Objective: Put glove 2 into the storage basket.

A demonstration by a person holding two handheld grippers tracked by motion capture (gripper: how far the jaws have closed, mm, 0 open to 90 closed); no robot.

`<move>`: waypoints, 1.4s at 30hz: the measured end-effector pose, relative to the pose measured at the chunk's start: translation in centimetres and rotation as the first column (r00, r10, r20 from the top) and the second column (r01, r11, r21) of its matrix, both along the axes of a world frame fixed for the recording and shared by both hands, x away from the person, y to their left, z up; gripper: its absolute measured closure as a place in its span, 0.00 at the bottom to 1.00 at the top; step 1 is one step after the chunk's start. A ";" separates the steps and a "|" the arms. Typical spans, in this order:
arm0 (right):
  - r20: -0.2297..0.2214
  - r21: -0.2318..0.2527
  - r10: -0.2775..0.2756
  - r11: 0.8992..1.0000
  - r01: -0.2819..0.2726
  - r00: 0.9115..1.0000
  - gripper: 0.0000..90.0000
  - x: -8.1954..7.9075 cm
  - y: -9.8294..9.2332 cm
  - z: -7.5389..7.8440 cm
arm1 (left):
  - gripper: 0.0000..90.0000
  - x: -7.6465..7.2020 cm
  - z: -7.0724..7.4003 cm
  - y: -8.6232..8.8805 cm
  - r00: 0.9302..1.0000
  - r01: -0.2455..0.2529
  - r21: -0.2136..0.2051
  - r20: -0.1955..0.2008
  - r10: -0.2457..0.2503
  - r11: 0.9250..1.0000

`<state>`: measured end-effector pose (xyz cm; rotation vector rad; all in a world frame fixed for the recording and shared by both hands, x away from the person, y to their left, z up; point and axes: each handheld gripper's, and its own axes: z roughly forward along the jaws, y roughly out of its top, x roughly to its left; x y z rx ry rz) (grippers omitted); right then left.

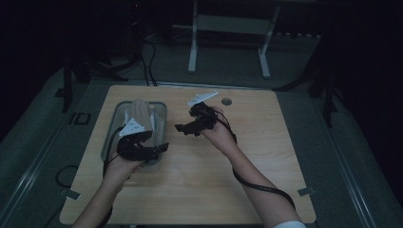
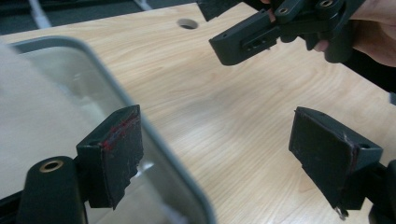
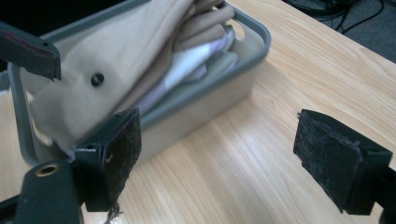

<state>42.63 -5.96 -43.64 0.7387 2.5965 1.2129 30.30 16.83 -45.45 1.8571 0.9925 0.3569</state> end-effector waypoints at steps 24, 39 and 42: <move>0.019 -0.001 -0.047 0.999 0.047 0.999 0.17 -3.1 -9.1 -2.8 | 0.20 -1.8 -2.7 -6.9 0.979 0.205 0.000 0.018 -0.205 0.979; -0.019 -0.024 -0.053 0.998 0.052 0.998 0.17 -5.1 -13.6 -7.1 | 0.20 -2.2 -6.1 -9.4 0.961 0.277 0.023 -0.014 -0.277 0.961; -0.035 -0.016 -0.056 0.998 0.055 0.998 0.17 -5.4 -14.3 -7.9 | 0.20 -2.2 -6.6 -9.7 0.959 0.283 0.028 -0.022 -0.282 0.959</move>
